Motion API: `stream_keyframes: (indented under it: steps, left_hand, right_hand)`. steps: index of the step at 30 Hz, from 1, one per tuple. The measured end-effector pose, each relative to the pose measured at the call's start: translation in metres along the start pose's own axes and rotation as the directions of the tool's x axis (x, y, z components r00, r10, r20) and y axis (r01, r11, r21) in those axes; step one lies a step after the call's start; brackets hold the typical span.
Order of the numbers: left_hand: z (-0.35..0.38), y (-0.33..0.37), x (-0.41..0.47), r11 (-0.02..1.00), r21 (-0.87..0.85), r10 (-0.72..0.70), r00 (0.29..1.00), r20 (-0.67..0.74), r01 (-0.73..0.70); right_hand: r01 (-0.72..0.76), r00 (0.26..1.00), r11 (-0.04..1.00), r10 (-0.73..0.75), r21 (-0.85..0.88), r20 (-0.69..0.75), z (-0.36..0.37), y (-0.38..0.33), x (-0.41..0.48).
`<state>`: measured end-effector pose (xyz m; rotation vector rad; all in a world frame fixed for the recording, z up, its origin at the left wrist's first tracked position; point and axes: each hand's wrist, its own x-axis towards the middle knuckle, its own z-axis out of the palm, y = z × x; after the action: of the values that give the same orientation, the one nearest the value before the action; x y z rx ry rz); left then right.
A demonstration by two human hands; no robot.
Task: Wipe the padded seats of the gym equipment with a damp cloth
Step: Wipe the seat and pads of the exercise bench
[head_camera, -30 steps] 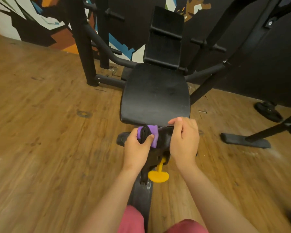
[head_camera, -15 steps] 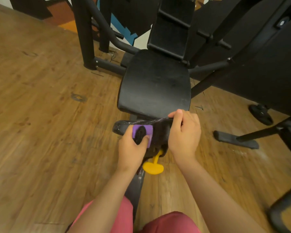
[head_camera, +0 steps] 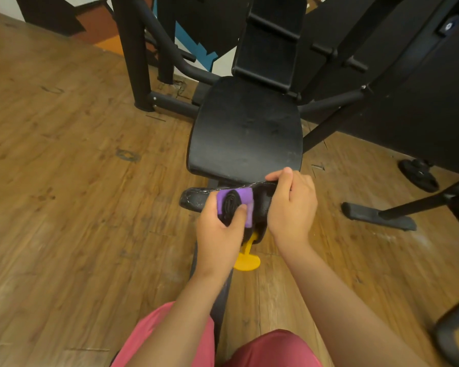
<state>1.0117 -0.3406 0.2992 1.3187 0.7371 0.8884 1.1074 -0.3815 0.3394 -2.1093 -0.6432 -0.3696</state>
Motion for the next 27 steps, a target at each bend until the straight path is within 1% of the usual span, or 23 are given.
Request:
stream_keyframes:
  steps: [4, 6, 9, 11, 13, 15, 18, 21, 22, 24, 25, 27]
  left_hand:
    - [-0.014, -0.031, 0.017, 0.987, 0.124, -0.093, 0.995, -0.041, 0.098]
    - [-0.017, -0.033, 0.020, 0.980, 0.165, -0.106, 0.993, -0.047, 0.113]
    - [-0.009, -0.016, 0.006, 0.993, 0.112, -0.044, 0.999, -0.001, 0.044]
    - [-0.002, -0.005, -0.006, 0.998, 0.056, 0.005, 1.000, -0.006, -0.005]
    - [0.000, -0.005, -0.006, 0.998, 0.055, 0.038, 0.999, -0.010, -0.037]
    - [-0.002, -0.012, 0.007, 0.989, 0.136, 0.064, 0.998, 0.017, -0.066]
    - [-0.008, -0.026, 0.039, 0.936, 0.337, 0.095, 0.994, 0.049, -0.106]
    - [-0.017, -0.030, 0.061, 0.906, 0.415, 0.051, 0.996, 0.075, -0.078]
    - [-0.017, -0.028, 0.062, 0.913, 0.404, 0.026, 0.997, 0.079, -0.056]
    - [-0.014, -0.016, 0.055, 0.947, 0.320, -0.011, 0.994, 0.105, -0.023]
    - [-0.010, -0.007, 0.050, 0.965, 0.259, -0.004, 0.991, 0.137, -0.032]
    - [-0.002, 0.015, 0.042, 0.987, 0.137, 0.055, 0.977, 0.208, -0.085]
  right_hand:
    - [-0.013, 1.000, 1.000, 0.013, -0.011, 0.010, 0.002, 0.000, -0.001]
    - [-0.012, 1.000, 1.000, 0.012, -0.018, 0.007, 0.002, 0.000, -0.001]
    - [0.017, 1.000, 1.000, -0.017, -0.022, 0.002, 0.001, 0.001, -0.001]
    - [0.030, 1.000, 0.999, -0.030, -0.021, -0.001, 0.001, 0.001, 0.000]
    - [0.028, 1.000, 0.999, -0.028, -0.023, -0.005, 0.001, 0.000, 0.000]
    - [0.033, 0.999, 0.999, -0.033, -0.021, -0.008, 0.001, 0.000, 0.000]
    - [0.035, 0.999, 0.999, -0.035, -0.026, -0.012, 0.001, -0.001, -0.001]
    - [0.035, 0.999, 0.999, -0.036, -0.034, -0.014, 0.001, -0.003, -0.001]
    - [0.033, 0.999, 0.999, -0.034, -0.031, -0.017, 0.001, -0.003, -0.001]
    - [0.027, 0.999, 1.000, -0.027, -0.013, -0.020, 0.000, -0.003, -0.001]
    - [0.026, 0.999, 1.000, -0.026, -0.003, -0.019, 0.000, -0.002, -0.001]
    - [0.022, 1.000, 1.000, -0.022, 0.015, -0.015, 0.000, -0.003, 0.000]
